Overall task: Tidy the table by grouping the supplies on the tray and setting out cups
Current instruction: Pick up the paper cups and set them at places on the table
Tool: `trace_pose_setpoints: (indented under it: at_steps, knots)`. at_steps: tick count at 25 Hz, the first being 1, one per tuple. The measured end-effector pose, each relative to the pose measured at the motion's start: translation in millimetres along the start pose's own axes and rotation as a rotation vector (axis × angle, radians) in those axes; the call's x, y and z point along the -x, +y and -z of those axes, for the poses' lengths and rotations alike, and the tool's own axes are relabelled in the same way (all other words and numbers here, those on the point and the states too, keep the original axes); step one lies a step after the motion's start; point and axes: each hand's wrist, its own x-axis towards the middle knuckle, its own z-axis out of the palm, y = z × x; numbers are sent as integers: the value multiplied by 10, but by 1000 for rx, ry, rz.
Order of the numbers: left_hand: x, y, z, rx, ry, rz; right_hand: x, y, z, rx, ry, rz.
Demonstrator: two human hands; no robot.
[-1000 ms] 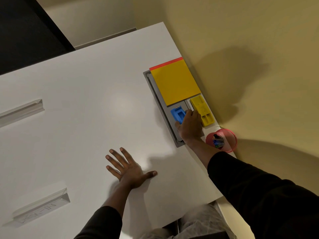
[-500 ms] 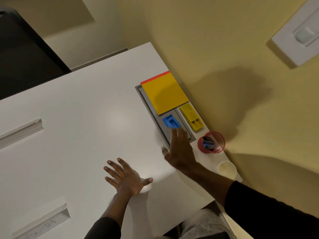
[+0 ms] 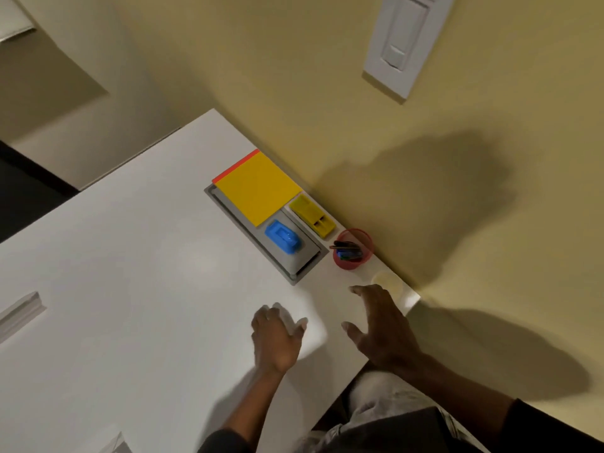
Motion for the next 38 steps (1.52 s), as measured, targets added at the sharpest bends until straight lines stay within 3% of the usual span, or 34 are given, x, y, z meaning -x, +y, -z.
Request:
trace_pose_setpoints:
  at_steps: [6,11,17,22,27,32,38]
  knots:
    - [98,798,-267,195,-66,-226,167,494,244,-8,162,-212]
    - [0,1235,-388,238,-165,-289,34,858,231,-2,159,-331]
    - [-108,1539,-485,211,-359,-281,-196,1144,14,-19,31,-226]
    - [-107,1626,-550,216,-386,-288,-310,1283,-71,39,93,-96]
    - [68,1610,-626,272,-328,-304,-348,1353,-38,50,126,62]
    - [376,1345,-727,342,-135,-374,-271,1288,109,-160,-23,151]
    - [938,1016,-646,503,163,-241,-158,854,175,-276,-218,282]
